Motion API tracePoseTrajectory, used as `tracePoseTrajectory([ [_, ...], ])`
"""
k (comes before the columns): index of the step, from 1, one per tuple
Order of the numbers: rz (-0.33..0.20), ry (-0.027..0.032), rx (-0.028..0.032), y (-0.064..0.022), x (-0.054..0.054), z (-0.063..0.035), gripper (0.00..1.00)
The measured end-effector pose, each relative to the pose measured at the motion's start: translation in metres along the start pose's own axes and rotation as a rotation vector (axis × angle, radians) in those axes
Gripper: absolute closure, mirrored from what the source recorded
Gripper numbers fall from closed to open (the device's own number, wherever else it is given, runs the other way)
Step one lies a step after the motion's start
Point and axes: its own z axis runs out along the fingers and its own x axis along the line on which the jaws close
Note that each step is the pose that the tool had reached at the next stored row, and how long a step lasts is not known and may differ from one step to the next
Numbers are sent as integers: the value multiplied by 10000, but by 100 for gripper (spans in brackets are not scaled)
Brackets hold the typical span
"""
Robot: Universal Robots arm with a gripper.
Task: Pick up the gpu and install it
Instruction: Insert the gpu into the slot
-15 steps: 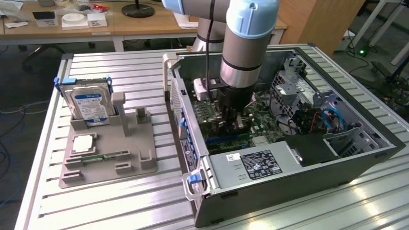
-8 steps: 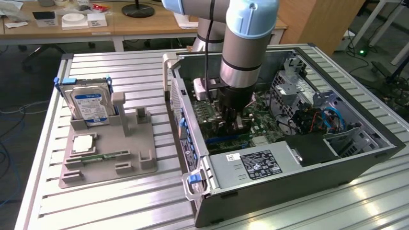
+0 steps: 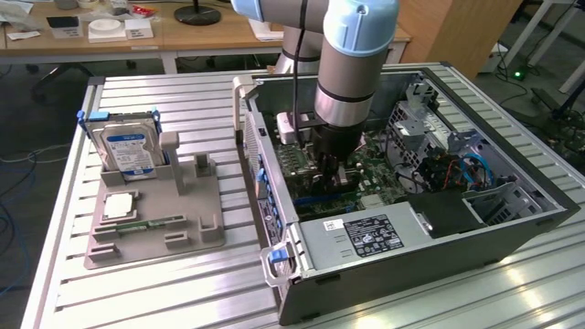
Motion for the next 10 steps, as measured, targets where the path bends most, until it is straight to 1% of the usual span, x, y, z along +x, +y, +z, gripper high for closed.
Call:
tracePoseTrajectory([
  [10,2,1,-1,1,0,0,72],
])
